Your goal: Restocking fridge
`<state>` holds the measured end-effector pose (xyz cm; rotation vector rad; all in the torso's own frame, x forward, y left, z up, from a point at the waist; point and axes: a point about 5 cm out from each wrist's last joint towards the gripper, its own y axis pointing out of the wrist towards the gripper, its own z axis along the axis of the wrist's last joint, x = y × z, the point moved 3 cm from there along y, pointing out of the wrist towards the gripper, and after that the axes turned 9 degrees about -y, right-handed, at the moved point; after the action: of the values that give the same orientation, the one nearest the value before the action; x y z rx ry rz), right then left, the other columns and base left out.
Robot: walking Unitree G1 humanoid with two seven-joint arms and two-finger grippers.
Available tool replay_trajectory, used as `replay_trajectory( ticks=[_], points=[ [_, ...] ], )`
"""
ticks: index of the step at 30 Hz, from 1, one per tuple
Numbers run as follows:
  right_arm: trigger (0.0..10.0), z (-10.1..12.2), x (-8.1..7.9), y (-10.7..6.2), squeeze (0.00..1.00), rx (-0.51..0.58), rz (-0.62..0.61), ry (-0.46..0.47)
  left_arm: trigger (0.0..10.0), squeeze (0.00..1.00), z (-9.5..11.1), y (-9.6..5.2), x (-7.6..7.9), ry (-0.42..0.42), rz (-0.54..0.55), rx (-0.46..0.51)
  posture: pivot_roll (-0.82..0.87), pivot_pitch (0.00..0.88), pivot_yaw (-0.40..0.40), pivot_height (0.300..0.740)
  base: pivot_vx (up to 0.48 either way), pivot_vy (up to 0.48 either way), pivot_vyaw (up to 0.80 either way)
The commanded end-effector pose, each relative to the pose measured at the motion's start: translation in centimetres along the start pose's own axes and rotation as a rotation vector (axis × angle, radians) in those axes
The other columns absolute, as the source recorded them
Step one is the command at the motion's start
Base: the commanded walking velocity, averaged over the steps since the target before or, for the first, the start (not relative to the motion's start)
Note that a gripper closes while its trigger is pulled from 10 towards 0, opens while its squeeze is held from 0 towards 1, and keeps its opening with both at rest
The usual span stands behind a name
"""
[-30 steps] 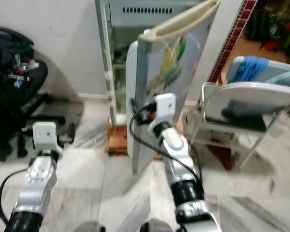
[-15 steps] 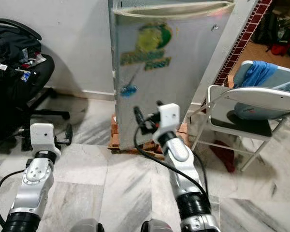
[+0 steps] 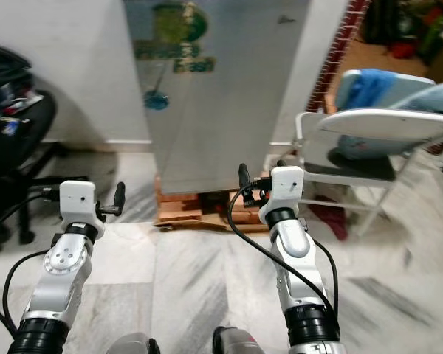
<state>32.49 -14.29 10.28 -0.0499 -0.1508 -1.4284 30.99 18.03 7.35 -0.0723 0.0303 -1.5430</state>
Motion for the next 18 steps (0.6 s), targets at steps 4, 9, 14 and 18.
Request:
replay_trajectory(
  ticks=[4,9,14,18],
  points=[
    [10.0,0.5,0.0,0.0,0.0,0.011,-0.006,-0.005,10.0,0.0,0.2,-0.2,-0.2,0.009,-0.006,-0.001,0.06,0.087,-0.019,0.74,0.0,0.48,-0.8],
    [10.0,0.1,-0.1,-0.3,0.0,-0.002,-0.001,-0.011,10.0,0.0,-0.8,-0.8,-0.3,0.0,0.014,-0.037,0.06,0.089,-0.028,0.74,0.0,0.48,-0.8],
    [10.0,0.3,0.2,-0.1,0.0,0.001,-0.004,-0.021,10.0,0.0,-1.5,-1.5,0.4,-0.004,-0.014,-0.057,0.05,0.096,-0.029,0.74,0.0,0.48,-0.8],
    [10.0,0.3,1.1,0.0,0.0,-0.005,-0.033,-0.027,10.0,0.0,-1.6,-1.4,0.3,0.002,-0.007,-0.063,0.05,0.096,-0.031,0.74,0.0,0.48,-0.8]
  ],
)
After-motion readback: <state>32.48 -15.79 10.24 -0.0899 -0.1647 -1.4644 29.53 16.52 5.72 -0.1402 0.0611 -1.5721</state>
